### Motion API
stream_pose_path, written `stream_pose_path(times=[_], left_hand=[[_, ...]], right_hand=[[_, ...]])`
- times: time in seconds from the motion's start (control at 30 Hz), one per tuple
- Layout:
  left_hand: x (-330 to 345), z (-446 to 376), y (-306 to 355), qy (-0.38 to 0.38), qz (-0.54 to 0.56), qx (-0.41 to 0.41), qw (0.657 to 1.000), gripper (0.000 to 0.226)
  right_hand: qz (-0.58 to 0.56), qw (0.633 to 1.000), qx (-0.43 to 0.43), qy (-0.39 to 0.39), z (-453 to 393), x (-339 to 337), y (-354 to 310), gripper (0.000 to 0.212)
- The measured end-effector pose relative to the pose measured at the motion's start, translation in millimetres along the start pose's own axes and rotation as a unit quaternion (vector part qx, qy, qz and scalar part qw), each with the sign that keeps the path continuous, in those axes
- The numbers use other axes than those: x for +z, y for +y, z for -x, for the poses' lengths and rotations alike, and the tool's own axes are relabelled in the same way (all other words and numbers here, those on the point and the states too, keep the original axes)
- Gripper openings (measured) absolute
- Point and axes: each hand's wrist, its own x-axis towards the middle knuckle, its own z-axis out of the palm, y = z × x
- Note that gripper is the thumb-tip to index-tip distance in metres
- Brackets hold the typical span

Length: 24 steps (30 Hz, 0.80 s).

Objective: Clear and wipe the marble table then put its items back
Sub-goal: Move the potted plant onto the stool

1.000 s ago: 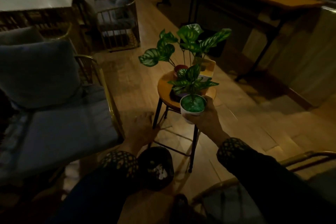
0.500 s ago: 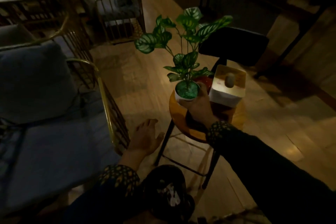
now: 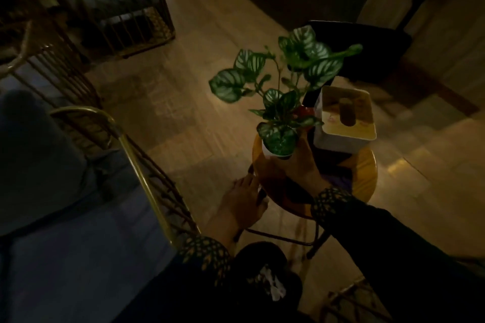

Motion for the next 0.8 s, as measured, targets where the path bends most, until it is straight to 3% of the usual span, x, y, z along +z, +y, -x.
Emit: stream_pose_path(times=[0.17,0.3,0.37,0.47,0.53,0.67,0.8], left_hand=[[6.9,-17.6,-14.5,-0.007,-0.036,0.074,0.997,0.066],[13.2,-29.8,-20.7,-0.026,-0.014,0.102,0.994,0.058],[12.2,-34.3,-16.7,-0.013,-0.012,0.129,0.992,0.061],[9.8,-41.2,-2.1,-0.022,-0.02,0.141,0.99,0.073],[16.2,-46.3,6.2,-0.011,-0.017,0.143,0.99,0.073],[33.3,-53.3,23.8,-0.014,-0.025,0.104,0.994,0.079],[41.3,-55.7,46.7,-0.001,-0.013,0.032,0.999,0.086]], right_hand=[[0.048,0.999,0.022,0.005,2.8,3.1,2.0,0.109],[0.074,0.996,0.05,-0.017,15.4,-5.0,6.5,0.121],[0.091,0.994,0.06,-0.014,25.7,-14.2,12.6,0.109],[0.242,0.969,0.039,-0.004,43.3,-40.3,31.1,0.068],[0.294,0.954,0.063,0.0,52.6,-60.8,45.2,0.053],[0.308,0.945,0.114,-0.006,64.9,-94.9,65.3,0.059],[0.232,0.964,0.132,0.019,64.7,-107.8,70.7,0.053]])
